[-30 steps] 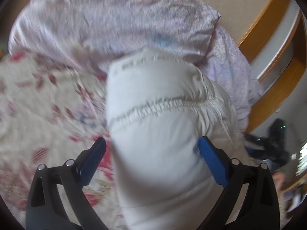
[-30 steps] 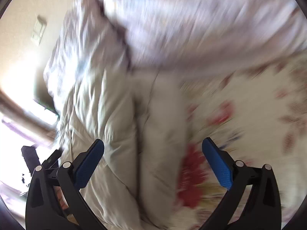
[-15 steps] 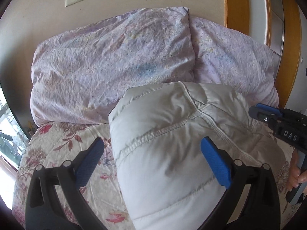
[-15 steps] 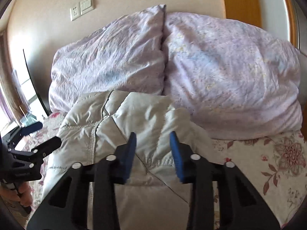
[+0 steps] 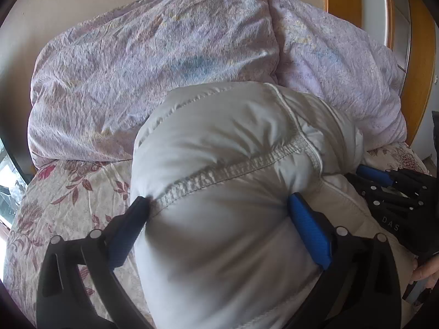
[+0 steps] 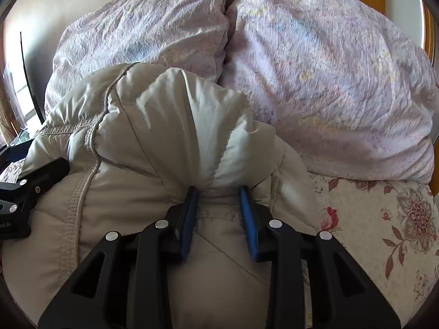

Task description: Fold large clothes

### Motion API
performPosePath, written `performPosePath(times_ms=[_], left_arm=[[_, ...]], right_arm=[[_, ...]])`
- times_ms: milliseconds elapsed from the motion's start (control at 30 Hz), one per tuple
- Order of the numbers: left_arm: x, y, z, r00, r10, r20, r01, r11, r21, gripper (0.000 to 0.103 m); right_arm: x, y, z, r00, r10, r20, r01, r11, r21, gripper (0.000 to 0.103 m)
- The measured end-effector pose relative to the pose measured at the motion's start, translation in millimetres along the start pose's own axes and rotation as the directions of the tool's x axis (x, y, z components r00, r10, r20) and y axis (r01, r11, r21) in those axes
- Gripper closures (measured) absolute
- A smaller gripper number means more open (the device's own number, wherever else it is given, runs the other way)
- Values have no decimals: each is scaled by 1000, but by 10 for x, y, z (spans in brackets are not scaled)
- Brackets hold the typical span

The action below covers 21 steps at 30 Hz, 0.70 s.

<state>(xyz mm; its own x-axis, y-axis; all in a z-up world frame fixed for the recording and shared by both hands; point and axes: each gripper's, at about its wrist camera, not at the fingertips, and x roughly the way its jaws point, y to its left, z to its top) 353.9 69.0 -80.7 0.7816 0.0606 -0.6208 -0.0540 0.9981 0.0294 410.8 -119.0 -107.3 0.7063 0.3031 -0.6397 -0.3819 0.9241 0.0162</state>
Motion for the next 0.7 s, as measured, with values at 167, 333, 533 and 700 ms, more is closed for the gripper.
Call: performPosePath(times_ms=[167, 333, 533, 700], left_arm=[[72, -35, -38, 1000, 18, -1, -18, 1000, 8, 2], [128, -56, -75, 999, 31, 6, -31, 999, 16, 2], [164, -35, -94, 999, 37, 1, -37, 999, 8, 2], [156, -20, -88, 999, 32, 5, -32, 999, 4, 2]], right_arm=[[71, -38, -45, 1000, 18, -2, -18, 1000, 15, 71], [96, -34, -53, 1000, 8, -5, -8, 1000, 11, 71], [-178, 5, 260, 1000, 0, 21, 0, 1000, 8, 71], [-141, -46, 492, 997, -31, 72, 29, 999, 35, 71]])
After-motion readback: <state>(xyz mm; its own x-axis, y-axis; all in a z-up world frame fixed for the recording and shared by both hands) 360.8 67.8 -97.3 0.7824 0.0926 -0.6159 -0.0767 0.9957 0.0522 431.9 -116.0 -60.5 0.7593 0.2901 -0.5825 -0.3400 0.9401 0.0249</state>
